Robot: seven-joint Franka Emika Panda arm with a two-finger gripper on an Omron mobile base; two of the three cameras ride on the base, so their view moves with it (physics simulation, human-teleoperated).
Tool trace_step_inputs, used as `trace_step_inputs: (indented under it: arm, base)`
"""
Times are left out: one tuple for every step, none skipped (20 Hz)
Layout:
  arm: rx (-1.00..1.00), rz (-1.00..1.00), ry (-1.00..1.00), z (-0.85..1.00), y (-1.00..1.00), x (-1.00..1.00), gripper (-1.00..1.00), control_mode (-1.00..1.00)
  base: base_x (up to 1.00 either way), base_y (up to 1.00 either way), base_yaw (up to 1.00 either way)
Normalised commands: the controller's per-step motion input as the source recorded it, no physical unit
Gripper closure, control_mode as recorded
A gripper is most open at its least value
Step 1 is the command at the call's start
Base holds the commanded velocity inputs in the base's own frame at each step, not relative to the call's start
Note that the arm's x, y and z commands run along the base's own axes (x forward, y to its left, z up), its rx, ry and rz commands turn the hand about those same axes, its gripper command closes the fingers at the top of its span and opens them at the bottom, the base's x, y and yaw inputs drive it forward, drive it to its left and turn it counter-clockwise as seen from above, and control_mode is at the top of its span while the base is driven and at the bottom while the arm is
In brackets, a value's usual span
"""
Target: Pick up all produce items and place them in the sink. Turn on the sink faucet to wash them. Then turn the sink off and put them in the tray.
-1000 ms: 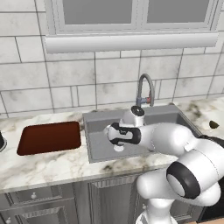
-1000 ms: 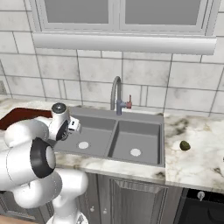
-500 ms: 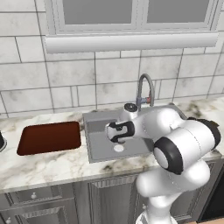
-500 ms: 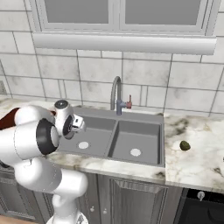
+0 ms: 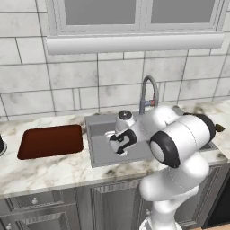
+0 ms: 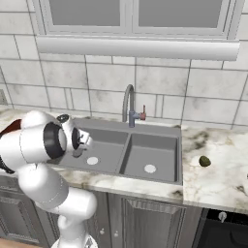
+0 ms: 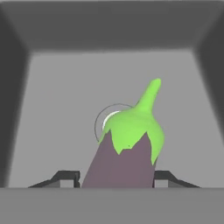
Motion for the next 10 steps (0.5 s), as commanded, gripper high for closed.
trace_step_inputs:
  arm:
    - [0.0,0.0,0.05,-0.18,-0.12,0.0,1.0,-1.0]
    - [0.0,0.0,0.03,-0.21,-0.13,0.0,1.0,-1.0]
    - [0.0,0.0,0.02,-0.25,-0.12,0.03,1.0,-1.0]
    - [0.0,0.0,0.02,-0.28,-0.13,0.03,1.0,-1.0]
    - [0.0,0.0,0.0,-0.29,-0.11,0.02,1.0,-1.0]
    - [0.0,0.0,0.0,-0.28,-0.12,0.03,1.0,-1.0]
    - [0.0,0.0,0.0,-0.3,-0.09,0.04,1.0,-1.0]
    - [0.0,0.0,0.0,-0.29,-0.09,0.03,1.0,-1.0]
    - [0.0,0.0,0.0,-0.28,-0.08,0.05,1.0,-1.0]
    - [0.0,0.0,0.0,-0.27,-0.08,0.05,1.0,-1.0]
  base:
    - [0.0,0.0,0.0]
    - [0.0,0.0,0.0]
    - [0.0,0.0,0.0]
    - [0.0,0.0,0.0]
    - [0.0,0.0,0.0]
    - [0.0,0.0,0.0]
    - [0.0,0.0,0.0]
    - [0.0,0.0,0.0]
    - [0.0,0.0,0.0]
    - [0.0,0.0,0.0]
